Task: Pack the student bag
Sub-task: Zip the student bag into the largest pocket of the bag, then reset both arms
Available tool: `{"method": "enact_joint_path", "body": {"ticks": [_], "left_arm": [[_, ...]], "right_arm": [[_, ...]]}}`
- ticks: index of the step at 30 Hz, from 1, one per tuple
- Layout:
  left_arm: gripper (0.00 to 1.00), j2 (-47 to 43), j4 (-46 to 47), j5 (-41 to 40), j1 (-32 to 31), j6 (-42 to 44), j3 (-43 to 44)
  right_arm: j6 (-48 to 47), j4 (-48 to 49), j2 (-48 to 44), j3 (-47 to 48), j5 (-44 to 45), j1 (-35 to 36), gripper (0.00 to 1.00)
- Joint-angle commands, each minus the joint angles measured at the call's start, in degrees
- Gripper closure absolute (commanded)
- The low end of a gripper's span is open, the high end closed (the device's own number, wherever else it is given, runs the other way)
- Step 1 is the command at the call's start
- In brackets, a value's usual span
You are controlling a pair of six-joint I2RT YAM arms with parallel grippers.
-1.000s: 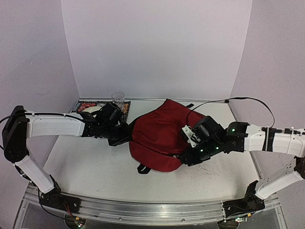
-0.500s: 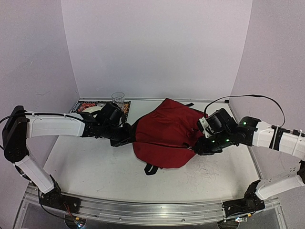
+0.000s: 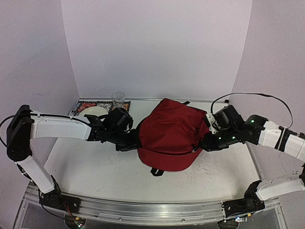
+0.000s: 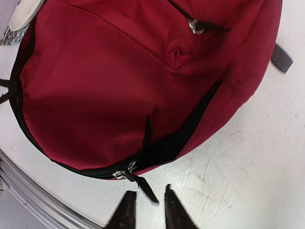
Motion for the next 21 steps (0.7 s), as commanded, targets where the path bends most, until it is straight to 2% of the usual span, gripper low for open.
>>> {"method": "enact_joint_path", "body": {"ticks": [1, 2, 6, 9, 13, 16, 21], "left_arm": [[0.71, -2.1, -1.4, -3.6, 0.1, 0.5, 3.0], [0.65, -3.1, -1.4, -4.3, 0.1, 0.5, 3.0], [0.38, -8.8, -1.8, -8.9, 0.8, 1.2, 2.4], [0.26, -13.8, -4.0, -11.6, 2.8, 2.3, 1.9], [0.10, -21.2, -11.6, -18.3, 5.7, 5.9, 2.7], [0.01, -28.0, -16.8, -25.3, 6.7, 8.7, 3.7], [0.00, -42.9, -20.2, -36.4, 6.8, 11.4, 2.1]], "right_arm": [[-1.7, -1.1, -5.4, 0.4, 3.8, -0.5, 0.62], [-1.9, -1.1, -6.4, 0.5, 4.6, -0.5, 0.54], [-2.9, -1.4, -10.4, 2.2, 8.2, -0.5, 0.34], [-3.4, -2.7, -13.5, 3.9, 12.9, -0.5, 0.20], [-3.3, -5.7, -17.6, 6.7, 22.5, -0.4, 0.03], [-3.2, -7.6, -21.3, 8.3, 30.9, -0.5, 0.02], [-5.5, -8.6, -28.5, 9.6, 40.5, -0.5, 0.02]]}}
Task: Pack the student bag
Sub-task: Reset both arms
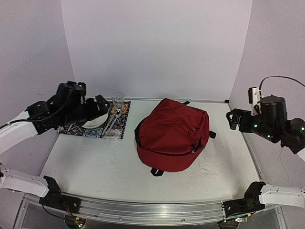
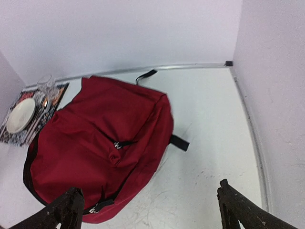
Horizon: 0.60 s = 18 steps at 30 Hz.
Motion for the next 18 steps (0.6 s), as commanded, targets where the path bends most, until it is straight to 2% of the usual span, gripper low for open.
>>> {"method": "enact_joint_path", "body": {"ticks": [1, 5, 8, 18], "left_arm": [[0.00, -13.8, -5.6, -13.7, 0.0, 4.8, 0.7], [0.00, -24.8, -6.1, -18.2, 0.0, 6.8, -1.3], [0.00, -29.1, -6.3, -19.3, 0.0, 8.7, -1.3], [0.00, -28.6, -6.3, -17.4, 0.0, 11.3, -1.8]], "right_arm": [[-3.0, -3.1, -5.5, 2.5, 13.7, -0.2, 0.02], [-5.2, -3.1, -9.2, 1.9, 16.5, -0.2, 0.02], [-5.4, -3.1, -10.8, 1.6, 17.5, -0.2, 0.02], [-4.2, -3.1, -11.4, 0.8, 19.7, -0.2, 0.02]]}}
